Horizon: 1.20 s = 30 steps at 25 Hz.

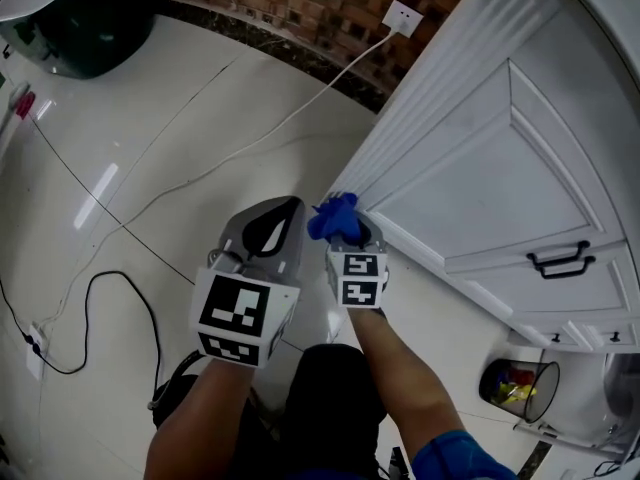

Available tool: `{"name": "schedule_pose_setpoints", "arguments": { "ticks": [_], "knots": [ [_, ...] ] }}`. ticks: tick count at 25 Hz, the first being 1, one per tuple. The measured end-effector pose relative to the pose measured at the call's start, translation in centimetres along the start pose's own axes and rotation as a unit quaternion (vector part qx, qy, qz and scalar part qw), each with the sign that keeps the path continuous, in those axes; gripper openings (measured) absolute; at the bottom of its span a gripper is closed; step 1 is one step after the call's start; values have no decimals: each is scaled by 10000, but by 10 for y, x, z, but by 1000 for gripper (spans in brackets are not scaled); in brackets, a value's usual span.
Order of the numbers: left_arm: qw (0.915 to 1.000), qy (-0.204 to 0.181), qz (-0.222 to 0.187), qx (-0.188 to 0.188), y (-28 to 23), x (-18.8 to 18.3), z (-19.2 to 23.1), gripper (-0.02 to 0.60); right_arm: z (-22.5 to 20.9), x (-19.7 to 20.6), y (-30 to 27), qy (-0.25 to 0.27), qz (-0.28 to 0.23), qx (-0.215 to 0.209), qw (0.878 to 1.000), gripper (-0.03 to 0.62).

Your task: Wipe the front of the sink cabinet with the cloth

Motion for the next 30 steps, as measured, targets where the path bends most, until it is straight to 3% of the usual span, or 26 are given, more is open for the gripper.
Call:
{"name": "schedule_pose_setpoints", "arguments": {
  "ticks": [6, 15, 21, 30],
  "knots": [
    [9986, -56, -28, 517, -34, -4, -44, 3, -69, 33, 57, -206, 197, 503, 9983, 78],
    [9906, -421, 302, 1265, -83, 9, -132, 5, -157, 77, 137, -657, 217, 1242, 9898, 78],
    [9827, -591, 520, 1678, -112, 25, -194, 5, -204, 107, 179, -916, 284, 1582, 9827, 78],
    [9648, -518, 792, 2455, -152, 57, -294, 3, -288, 145, 247, -1279, 365, 2306, 9639, 78]
  ]
}}
Point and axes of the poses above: the fingertips, and each gripper's own axes: y backward along the fingers, z to its left, x out of its underside, the point moved 6 cm from there along y, backward along the fingers, and after that the axes turned 8 degrees about -y, right-handed, at the moved point
